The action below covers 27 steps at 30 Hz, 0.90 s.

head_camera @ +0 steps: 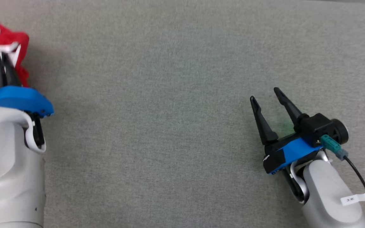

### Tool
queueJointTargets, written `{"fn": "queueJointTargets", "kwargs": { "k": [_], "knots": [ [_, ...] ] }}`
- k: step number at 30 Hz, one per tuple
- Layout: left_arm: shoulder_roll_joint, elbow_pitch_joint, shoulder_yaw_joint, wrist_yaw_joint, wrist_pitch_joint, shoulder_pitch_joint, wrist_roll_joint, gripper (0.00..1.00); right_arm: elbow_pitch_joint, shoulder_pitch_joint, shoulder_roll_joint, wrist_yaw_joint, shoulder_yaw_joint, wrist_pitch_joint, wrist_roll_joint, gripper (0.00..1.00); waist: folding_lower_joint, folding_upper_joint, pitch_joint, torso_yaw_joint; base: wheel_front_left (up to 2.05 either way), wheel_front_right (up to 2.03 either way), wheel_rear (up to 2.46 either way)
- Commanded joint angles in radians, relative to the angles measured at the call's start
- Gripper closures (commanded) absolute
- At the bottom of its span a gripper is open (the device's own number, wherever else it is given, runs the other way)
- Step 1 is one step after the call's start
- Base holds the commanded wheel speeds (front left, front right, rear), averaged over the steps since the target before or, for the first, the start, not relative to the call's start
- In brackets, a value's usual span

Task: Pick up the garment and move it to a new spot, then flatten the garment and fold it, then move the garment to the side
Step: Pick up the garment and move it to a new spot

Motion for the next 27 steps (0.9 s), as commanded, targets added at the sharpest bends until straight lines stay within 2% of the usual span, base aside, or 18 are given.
{"fn": "queueJointTargets", "kwargs": {
  "k": [1,6,13,19,26,27],
  "knots": [
    [-0.003,-0.034,-0.014,-0.010,-0.004,0.004,0.016,1.00,0.006,0.017,0.009,0.000,-0.005,0.000,0.009,0.00,-0.0001,-0.0002,-0.031,-0.021,0.00,0.00,0.00],
    [-0.038,-0.161,-0.095,-0.052,-0.004,0.013,0.072,1.00,0.021,0.037,0.043,0.000,-0.030,0.000,0.014,0.00,-0.0001,-0.0002,-0.100,-0.069,0.00,0.00,0.00],
    [-0.110,-0.231,-0.262,-0.094,-0.005,0.037,0.122,1.00,0.034,0.066,0.071,0.000,-0.053,0.000,0.023,0.00,-0.0001,-0.0002,-0.159,-0.188,0.00,0.00,0.00],
    [-0.139,-0.197,-0.418,-0.105,-0.004,0.130,0.124,1.00,0.050,0.091,0.081,0.000,-0.061,0.000,0.027,0.00,-0.0001,-0.0002,-0.189,-0.294,0.00,0.00,0.00],
    [-0.145,-0.114,-0.561,-0.095,-0.004,0.278,0.035,1.00,0.061,0.118,0.082,0.000,-0.062,0.000,0.033,0.00,-0.0001,-0.0002,-0.211,-0.350,0.00,0.00,0.00],
    [-0.145,-0.107,-0.578,-0.085,-0.004,0.301,0.018,0.61,0.061,0.119,0.082,0.000,-0.062,0.000,0.033,0.00,-0.0001,-0.0002,-0.215,-0.351,0.00,0.00,0.00]
  ]
}}
